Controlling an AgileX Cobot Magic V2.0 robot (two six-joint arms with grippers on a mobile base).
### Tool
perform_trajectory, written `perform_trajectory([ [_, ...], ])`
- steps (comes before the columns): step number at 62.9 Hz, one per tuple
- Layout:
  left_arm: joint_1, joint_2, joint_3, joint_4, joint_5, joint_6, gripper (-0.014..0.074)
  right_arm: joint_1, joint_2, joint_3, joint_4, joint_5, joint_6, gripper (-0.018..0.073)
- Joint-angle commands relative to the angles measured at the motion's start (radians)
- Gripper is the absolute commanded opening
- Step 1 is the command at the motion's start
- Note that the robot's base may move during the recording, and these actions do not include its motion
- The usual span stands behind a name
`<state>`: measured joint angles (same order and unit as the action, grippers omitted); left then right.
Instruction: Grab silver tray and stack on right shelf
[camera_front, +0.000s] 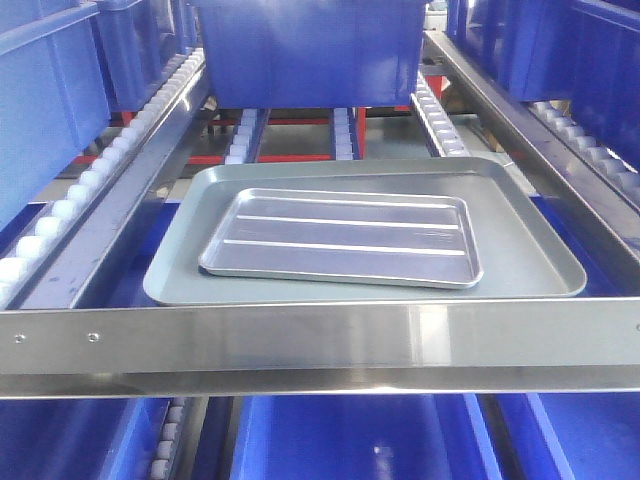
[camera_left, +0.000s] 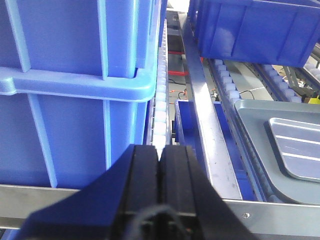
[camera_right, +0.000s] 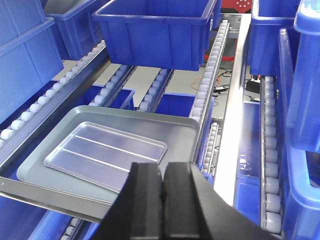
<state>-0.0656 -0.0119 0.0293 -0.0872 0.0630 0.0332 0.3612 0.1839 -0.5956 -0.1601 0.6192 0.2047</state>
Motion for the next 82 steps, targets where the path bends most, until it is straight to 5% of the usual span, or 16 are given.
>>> perform_trajectory([
  [1, 0.002, -0.012, 0.019, -0.008, -0.091, 0.002, -0.0101, 0.000, 0.013, -0.028, -0.013, -0.090, -0.011, 0.0049],
  [20, 0.002, -0.012, 0.019, -0.008, -0.091, 0.002, -0.0101, -0.012, 0.013, -0.016, -0.016, -0.110, -0.011, 0.0049],
  [30, 0.002, -0.012, 0.019, -0.008, -0.091, 0.002, -0.0101, -0.140, 0.013, 0.067, 0.000, -0.201, -0.024, 0.0049],
  [41, 0.002, -0.012, 0.019, -0.008, -0.091, 0.002, -0.0101, -0.294, -0.038, 0.273, 0.121, -0.433, -0.140, 0.0049],
  [61, 0.002, -0.012, 0.019, -0.008, -0.091, 0.002, -0.0101, -0.402, -0.216, 0.609, 0.208, -0.681, -0.149, 0.0049],
  [82, 0.002, -0.012, 0.019, -0.008, -0.090, 0.002, -0.0101, -0.412, -0.215, 0.605, 0.213, -0.643, -0.149, 0.0049],
])
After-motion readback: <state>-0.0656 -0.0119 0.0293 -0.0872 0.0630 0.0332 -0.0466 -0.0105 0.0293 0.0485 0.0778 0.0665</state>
